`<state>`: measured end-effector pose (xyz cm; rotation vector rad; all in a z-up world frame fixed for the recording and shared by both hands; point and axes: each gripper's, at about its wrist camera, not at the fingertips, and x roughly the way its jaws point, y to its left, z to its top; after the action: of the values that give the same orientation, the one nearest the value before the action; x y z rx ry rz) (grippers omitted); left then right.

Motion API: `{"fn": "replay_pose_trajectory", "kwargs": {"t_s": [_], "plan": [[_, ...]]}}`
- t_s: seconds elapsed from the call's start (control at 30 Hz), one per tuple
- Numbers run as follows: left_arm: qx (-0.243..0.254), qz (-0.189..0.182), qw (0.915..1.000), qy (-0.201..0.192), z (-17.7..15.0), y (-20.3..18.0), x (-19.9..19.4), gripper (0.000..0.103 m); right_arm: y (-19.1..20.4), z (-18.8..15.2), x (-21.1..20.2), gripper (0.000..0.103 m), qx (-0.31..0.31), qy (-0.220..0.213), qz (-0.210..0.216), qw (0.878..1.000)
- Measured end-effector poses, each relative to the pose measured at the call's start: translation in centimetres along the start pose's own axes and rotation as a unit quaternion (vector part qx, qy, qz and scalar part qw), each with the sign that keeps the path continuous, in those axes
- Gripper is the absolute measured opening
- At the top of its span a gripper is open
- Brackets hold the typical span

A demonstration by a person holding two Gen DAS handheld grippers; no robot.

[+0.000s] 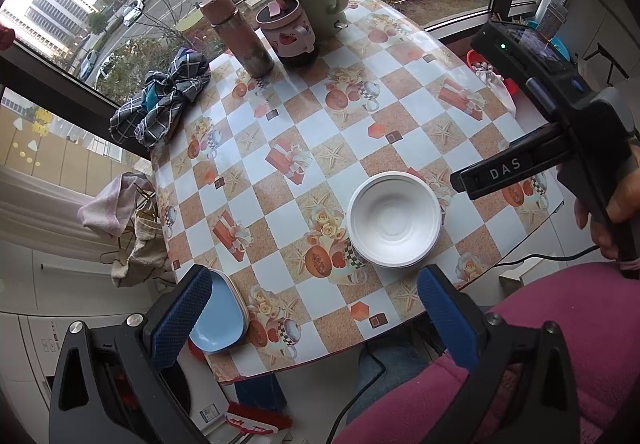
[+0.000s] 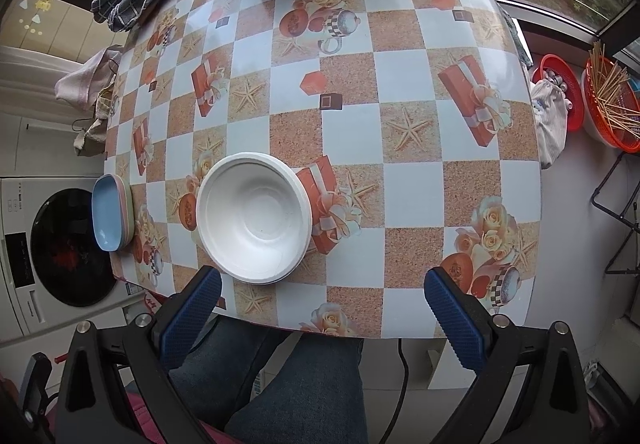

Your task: Organize plates and bowls

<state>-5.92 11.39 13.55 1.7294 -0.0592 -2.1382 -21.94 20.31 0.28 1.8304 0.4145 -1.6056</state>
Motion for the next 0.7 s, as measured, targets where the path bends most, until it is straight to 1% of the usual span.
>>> {"fn": "replay_pose_trajectory", "kwargs": {"t_s": [0.7], "plan": [[0.000,-0.001,1.0000,0.001,0.28,0.09,0.03,0.103,-0.57,0.58,0.07,0.102,0.012,0.001,0.000,1.000]]}}
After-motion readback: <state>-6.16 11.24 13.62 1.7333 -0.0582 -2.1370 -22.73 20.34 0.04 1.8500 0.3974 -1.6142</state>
